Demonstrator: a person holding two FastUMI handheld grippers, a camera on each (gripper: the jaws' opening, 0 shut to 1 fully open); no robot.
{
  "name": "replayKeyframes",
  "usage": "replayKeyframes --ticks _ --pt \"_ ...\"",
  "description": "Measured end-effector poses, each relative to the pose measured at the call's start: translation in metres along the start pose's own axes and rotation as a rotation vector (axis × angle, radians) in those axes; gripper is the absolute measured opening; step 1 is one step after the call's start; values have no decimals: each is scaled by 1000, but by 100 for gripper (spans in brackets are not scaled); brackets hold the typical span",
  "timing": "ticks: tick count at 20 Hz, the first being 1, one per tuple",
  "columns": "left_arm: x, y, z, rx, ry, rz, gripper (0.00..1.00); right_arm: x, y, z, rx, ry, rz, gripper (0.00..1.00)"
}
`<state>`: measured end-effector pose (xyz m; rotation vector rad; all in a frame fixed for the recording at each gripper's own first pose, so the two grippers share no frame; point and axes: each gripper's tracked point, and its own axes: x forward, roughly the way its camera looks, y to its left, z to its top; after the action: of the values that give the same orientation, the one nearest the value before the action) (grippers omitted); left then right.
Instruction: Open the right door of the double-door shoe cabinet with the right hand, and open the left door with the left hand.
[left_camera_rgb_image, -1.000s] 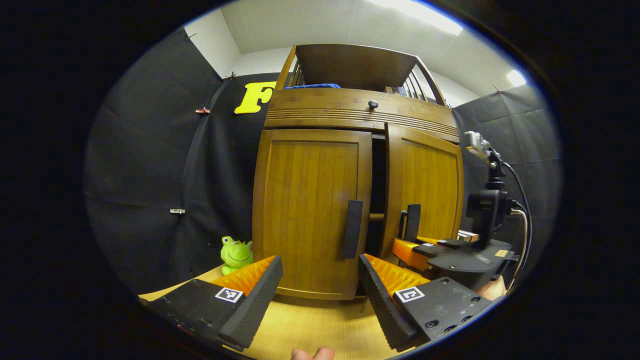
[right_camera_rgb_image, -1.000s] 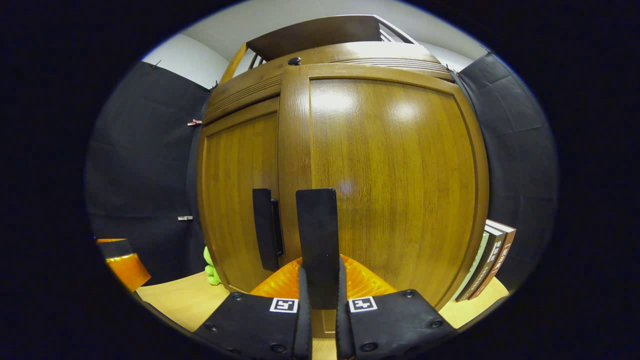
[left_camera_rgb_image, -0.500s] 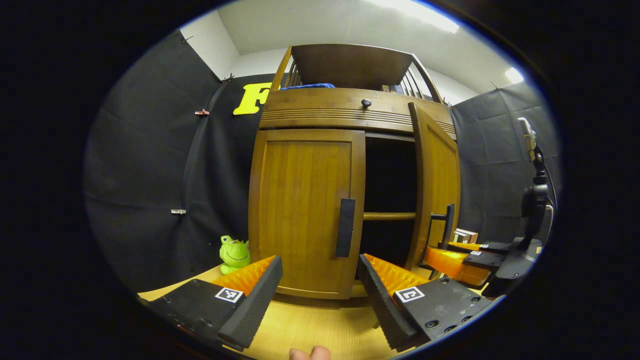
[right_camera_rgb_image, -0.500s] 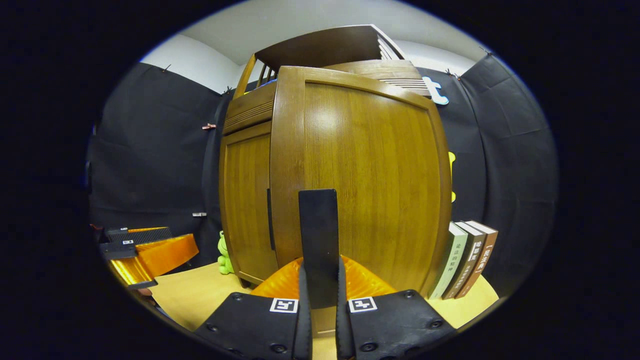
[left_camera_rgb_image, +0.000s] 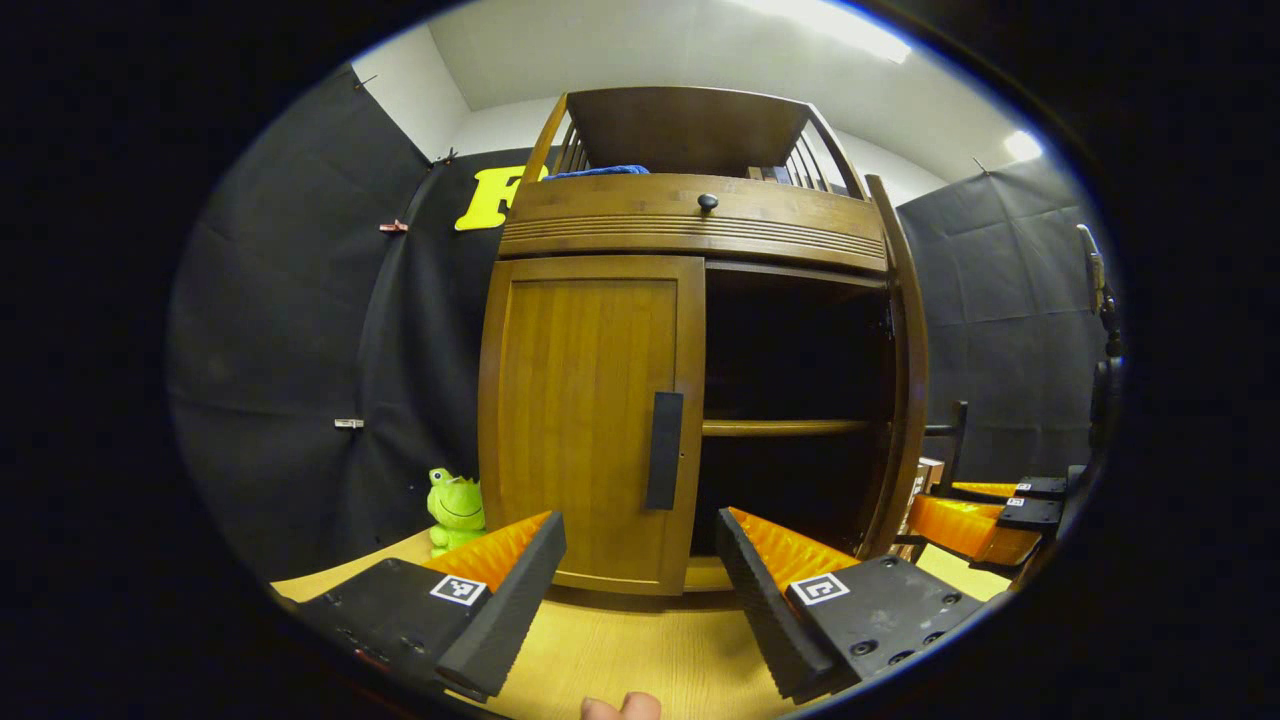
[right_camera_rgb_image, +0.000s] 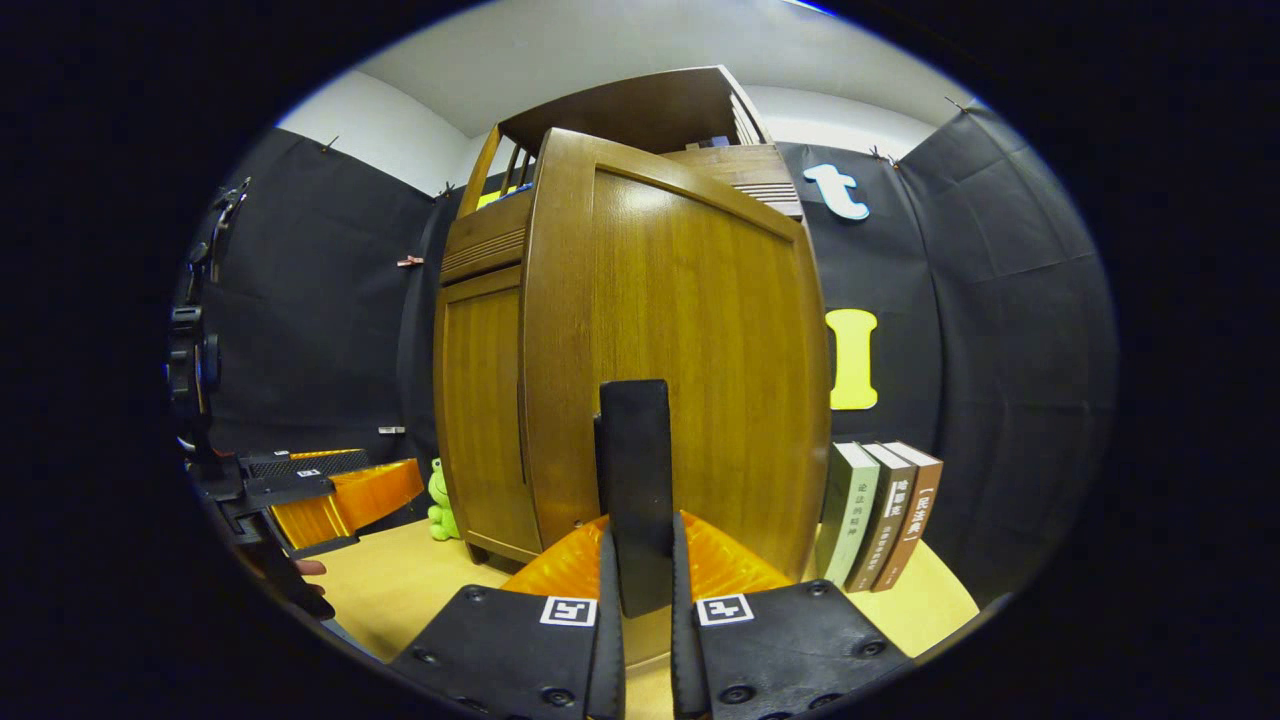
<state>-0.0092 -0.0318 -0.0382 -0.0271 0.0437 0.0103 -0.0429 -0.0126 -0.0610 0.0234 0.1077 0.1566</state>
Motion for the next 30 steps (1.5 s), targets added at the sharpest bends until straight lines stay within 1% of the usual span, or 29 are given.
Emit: replayKeyframes --ticks 7,8,9,10,11,12,13,16,17,18,19,21,22,23,24,25,26,27,28,29,30 --pt "-4 -23 -2 -4 -1 -29 94 -29 -40 10 -21 -15 -86 21" --pt "-4 -25 -1 -6 1 -33 94 -34 -47 12 -29 -17 -105 21" --pt "-4 -28 -1 -6 1 -33 94 -39 -58 14 -42 -23 -134 26" --pt "-4 -31 -1 -6 1 -33 94 -43 -71 18 -57 -31 -169 25" --pt "-4 -33 -3 -8 4 -36 94 -46 -85 17 -73 -30 -205 20" --pt "-3 -36 -3 -12 7 -41 94 -49 -97 18 -83 -30 -234 20" --pt "-3 -40 -3 -17 7 -48 94 -53 -106 19 -84 -31 -259 15" --pt "-1 -48 -1 -16 7 -52 93 -61 -119 22 -44 -37 -265 14" --pt "0 -50 -1 -14 7 -53 93 -64 -127 25 -53 -39 -279 5" --pt "1 -52 -1 -12 9 -53 93 -68 -134 27 -63 -46 -292 5" --pt "2 -53 -2 -8 10 -56 93 -71 -136 27 -55 -45 -291 15" --pt "3 -57 -3 0 9 -57 94 -76 -144 27 -46 -49 -301 15" --pt "4 -58 -2 0 8 -56 93 -79 -147 28 -48 -50 -312 24" --pt "4 -59 -3 -1 7 -59 94 -80 -150 28 -49 -50 -323 5" --pt "5 -61 -3 0 8 -61 94 -83 -155 28 -56 -50 -346 15" --pt "5 -61 -3 1 8 -60 94 -85 -158 28 -63 -55 -357 5" --pt "6 -61 -4 4 10 -57 94 -88 -161 29 -64 -56 -369 23" --pt "6 -62 -5 8 11 -58 94 -92 -166 30 -71 -61 -393 19" --pt "6 -63 -5 12 12 -58 93 -97 -173 33 -85 -67 -430 19" --pt "7 -63 -5 14 10 -58 93 -103 -177 37 -91 -77 -448 24" --pt "8 -63 -4 15 7 -59 93 -108 -177 42 -93 -92 -465 36"
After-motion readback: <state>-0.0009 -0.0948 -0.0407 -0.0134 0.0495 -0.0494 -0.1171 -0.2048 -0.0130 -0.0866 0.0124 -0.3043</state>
